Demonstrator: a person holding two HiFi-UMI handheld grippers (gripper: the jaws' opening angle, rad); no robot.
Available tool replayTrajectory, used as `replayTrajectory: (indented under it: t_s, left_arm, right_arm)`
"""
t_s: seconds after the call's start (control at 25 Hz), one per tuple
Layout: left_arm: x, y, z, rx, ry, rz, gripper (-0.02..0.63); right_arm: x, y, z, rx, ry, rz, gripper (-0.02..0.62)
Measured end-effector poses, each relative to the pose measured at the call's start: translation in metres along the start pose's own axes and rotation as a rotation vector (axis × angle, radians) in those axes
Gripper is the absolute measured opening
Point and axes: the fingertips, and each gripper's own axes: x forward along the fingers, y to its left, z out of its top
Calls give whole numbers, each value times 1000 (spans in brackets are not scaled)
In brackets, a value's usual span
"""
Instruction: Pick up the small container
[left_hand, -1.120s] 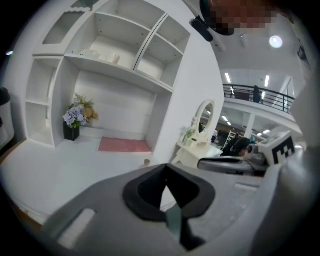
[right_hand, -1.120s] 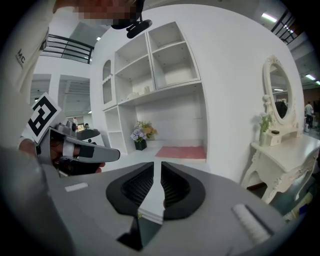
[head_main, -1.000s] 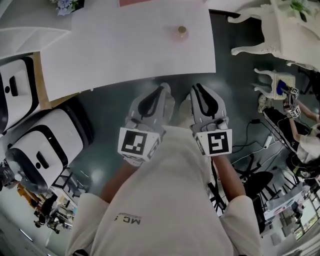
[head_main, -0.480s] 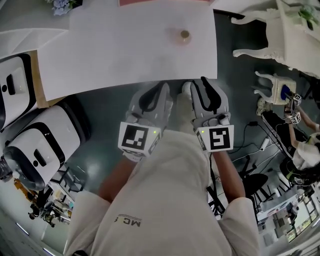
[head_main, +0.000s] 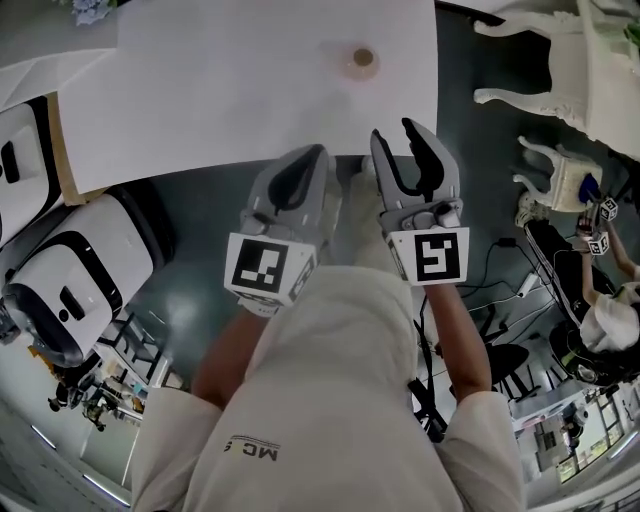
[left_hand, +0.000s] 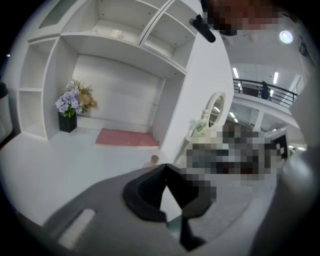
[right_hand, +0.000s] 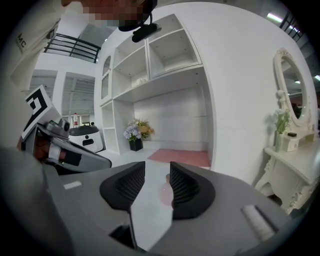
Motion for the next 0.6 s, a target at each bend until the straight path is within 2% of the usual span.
replayTrajectory:
  t_s: [0.16,0.36,0.6]
  left_arm:
    - [17,6,-9,-16,4,23,0]
    - [34,12,-25,-51,21,49,0]
    - [57,31,-50,-85,44,74,0]
  right_arm:
    - [20,-12,-13,-2,-9,19,163]
    - [45,-25,-26,0,-34,34,221]
    - [77,-39,-48,-38,-42,42,221]
